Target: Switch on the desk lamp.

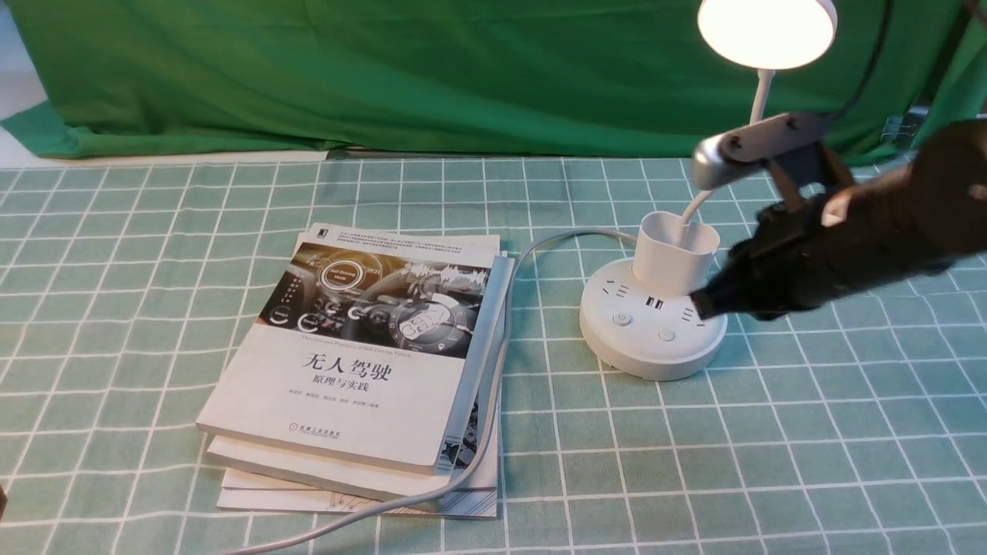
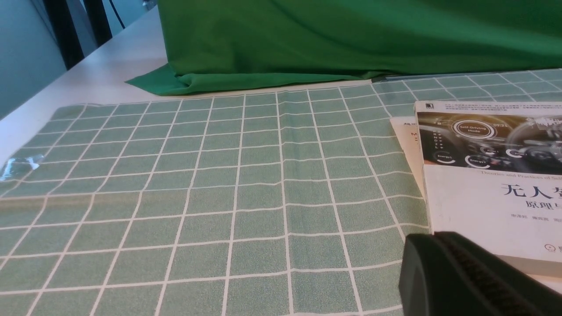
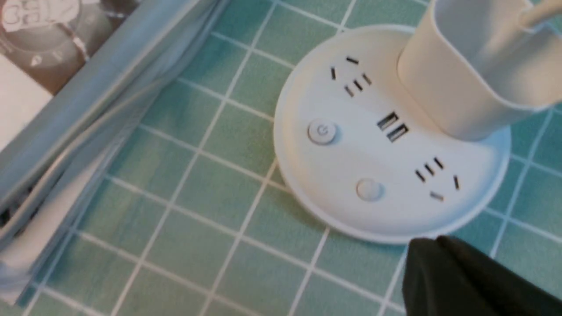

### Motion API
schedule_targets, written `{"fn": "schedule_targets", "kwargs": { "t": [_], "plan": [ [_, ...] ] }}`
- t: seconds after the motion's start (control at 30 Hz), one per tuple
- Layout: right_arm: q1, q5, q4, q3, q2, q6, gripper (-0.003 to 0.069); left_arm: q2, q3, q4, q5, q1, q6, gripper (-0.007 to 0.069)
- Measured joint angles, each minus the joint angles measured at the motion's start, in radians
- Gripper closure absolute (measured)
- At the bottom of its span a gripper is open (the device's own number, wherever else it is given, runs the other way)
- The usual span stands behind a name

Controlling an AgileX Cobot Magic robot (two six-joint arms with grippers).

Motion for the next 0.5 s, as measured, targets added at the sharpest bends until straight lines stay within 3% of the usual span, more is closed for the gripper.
{"fn": "schedule_targets", "kwargs": {
  "t": [0.23, 0.5],
  "plan": [
    [-0.005, -0.123, -0.004, 0.301, -0.402, 0.039, 0.0603, 0.000, 0.000, 0.000, 0.000, 0.000, 0.000, 0.0603],
    [-0.005, -0.169, -0.005, 0.459, -0.792, 0.043, 0.0582, 0.000, 0.000, 0.000, 0.000, 0.000, 0.000, 0.0603]
  ]
}}
